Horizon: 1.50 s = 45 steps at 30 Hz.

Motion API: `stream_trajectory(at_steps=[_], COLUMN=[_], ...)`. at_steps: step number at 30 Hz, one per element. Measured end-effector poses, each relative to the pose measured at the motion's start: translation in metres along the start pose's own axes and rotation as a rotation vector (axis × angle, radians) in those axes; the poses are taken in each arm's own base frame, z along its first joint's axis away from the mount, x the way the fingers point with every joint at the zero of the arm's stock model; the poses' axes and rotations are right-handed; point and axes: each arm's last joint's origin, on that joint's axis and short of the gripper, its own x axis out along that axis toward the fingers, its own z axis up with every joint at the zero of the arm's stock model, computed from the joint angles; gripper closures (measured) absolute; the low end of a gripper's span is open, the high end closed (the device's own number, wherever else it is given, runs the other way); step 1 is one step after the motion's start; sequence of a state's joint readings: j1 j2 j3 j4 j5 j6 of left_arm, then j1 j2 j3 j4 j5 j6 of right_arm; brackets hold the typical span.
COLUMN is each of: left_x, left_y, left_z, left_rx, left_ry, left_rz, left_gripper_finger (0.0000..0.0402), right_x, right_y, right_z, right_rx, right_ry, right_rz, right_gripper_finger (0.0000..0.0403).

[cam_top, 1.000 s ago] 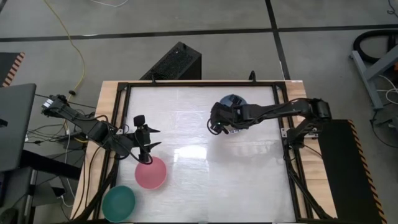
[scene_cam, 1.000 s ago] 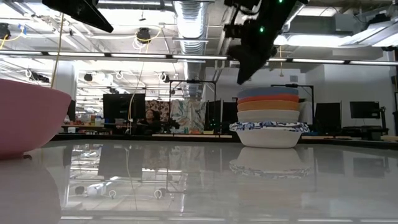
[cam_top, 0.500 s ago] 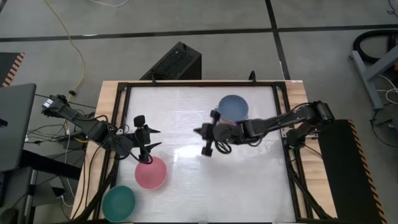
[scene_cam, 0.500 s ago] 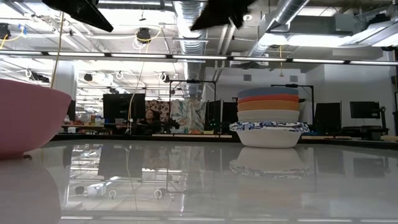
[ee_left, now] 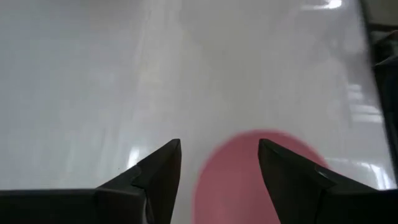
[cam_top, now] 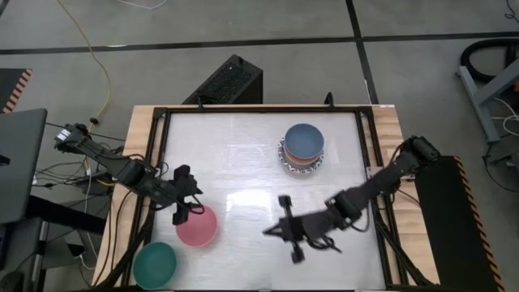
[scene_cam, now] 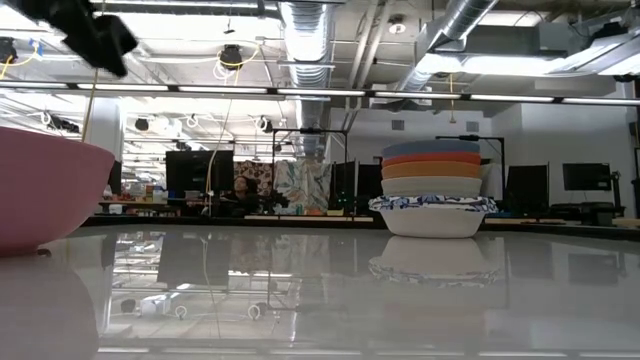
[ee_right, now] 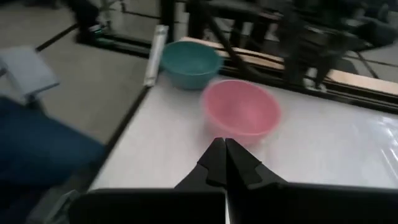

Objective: Nest bowls inside each other
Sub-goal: Stack the pink bowl on top of the blue bowl

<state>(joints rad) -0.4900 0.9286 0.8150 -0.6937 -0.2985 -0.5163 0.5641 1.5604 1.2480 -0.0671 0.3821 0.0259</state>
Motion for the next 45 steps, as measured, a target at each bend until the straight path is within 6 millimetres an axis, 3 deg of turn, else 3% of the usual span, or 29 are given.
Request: stream_trajectory(at_steps=[6, 12, 18, 26, 35, 45], left_x=[0.023, 0.049, 0.061, 0.065, 0.054, 0.049], left_y=[-0.005, -0.012, -0.008, -0.003, -0.011, -0.003], left_z=[-0.010, -0.019, -0.029, -0.032, -0.011, -0.019], left_rx=[-0.150, -0.304, -0.299, -0.278, -0.206, -0.092], left_ry=[0.177, 0.328, 0.410, 0.431, 0.394, 0.481], left_rz=[0.043, 0.084, 0.229, 0.315, 0.276, 0.382], left_gripper_finger=[0.0198, 0.0198, 0.0198, 0.0198, 0.0198, 0.0198], right_x=[-0.019, -0.028, -0.022, -0.011, -0.009, -0.010], right_y=[0.035, 0.050, 0.058, 0.052, 0.047, 0.050], right_z=[-0.016, -0.030, -0.057, -0.077, -0.076, -0.077], right_rx=[-0.022, 0.021, -0.007, 0.007, 0.016, 0.035], right_ry=[0.104, 0.126, 0.154, 0.154, 0.154, 0.154], right_rz=[-0.103, -0.147, -0.136, -0.159, -0.168, -0.158], right_gripper_finger=[0.0394, 0.0394, 0.0394, 0.0394, 0.0394, 0.0394])
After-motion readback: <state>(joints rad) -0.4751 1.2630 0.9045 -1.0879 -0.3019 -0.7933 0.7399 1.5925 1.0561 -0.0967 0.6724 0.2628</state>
